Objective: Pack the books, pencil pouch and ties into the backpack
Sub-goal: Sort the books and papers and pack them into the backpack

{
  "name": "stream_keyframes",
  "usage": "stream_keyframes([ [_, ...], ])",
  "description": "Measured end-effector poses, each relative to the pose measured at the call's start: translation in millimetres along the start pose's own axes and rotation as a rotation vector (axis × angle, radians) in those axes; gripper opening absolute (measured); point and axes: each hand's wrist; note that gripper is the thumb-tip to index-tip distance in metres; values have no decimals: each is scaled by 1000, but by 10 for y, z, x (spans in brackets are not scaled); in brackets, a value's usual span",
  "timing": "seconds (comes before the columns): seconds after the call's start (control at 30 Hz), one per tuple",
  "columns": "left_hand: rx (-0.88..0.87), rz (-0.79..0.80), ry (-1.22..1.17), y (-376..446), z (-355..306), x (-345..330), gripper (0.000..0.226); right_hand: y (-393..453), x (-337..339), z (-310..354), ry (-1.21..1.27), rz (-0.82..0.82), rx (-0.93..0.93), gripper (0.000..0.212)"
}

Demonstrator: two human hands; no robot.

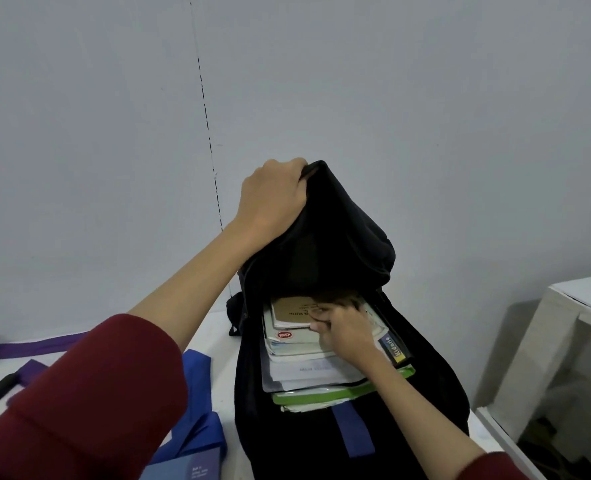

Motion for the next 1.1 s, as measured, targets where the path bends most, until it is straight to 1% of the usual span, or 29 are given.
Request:
stream_keyframes([
  [0.13,-15,1,13,13,20,-10,27,136,-72,-2,84,-3,-58,35],
  [0.23,-13,-1,10,22,49,-25,27,163,-110,-51,164,-35,-84,39],
  [0.27,-13,-3,4,23,52,-27,27,156,-118,-77,190,-57,-86,38],
  [0.33,-10,-2,-13,31,77,-35,27,152,-153,-123,215,-99,-75,29],
  [0.4,-12,-5,-25,39,100,-45,28,161,-193,-138,219,-139,-66,22],
  [0.57,-17,-17,-34,32,111,-59,27,188,-237,-99,183,-226,-73,21],
  [0.67,1,-19,-36,-1,120,-68,29,122,-238,-71,132,-297,-39,14],
  [0.73,12,-7,-41,-36,123,-66,29,17,-227,-11,135,-437,15,14],
  [0.8,30,5,-41,-104,142,-55,29,-130,-145,100,130,-680,115,21],
  [0.87,41,14,-44,-180,171,-57,28,-244,31,197,131,-933,210,18],
  [0.9,50,30,-45,-250,191,-47,28,-299,137,254,138,-1024,236,14],
  [0.93,59,54,-45,-332,217,-37,28,-356,238,317,141,-1086,255,11],
  [1.0,85,130,-51,-491,286,-17,30,-427,391,416,131,-1159,278,9],
  [1.07,130,252,-115,-697,368,54,35,-494,446,520,121,-1164,281,9],
  [1.1,154,323,-165,-840,420,115,36,-541,438,593,132,-1137,283,10],
])
Point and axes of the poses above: each hand's wrist, its own y-axis towards the middle knuckle, its own x-axis out of the back of the hand, z = x × y, and after that the axes turned 7 degrees about -y, right-handed
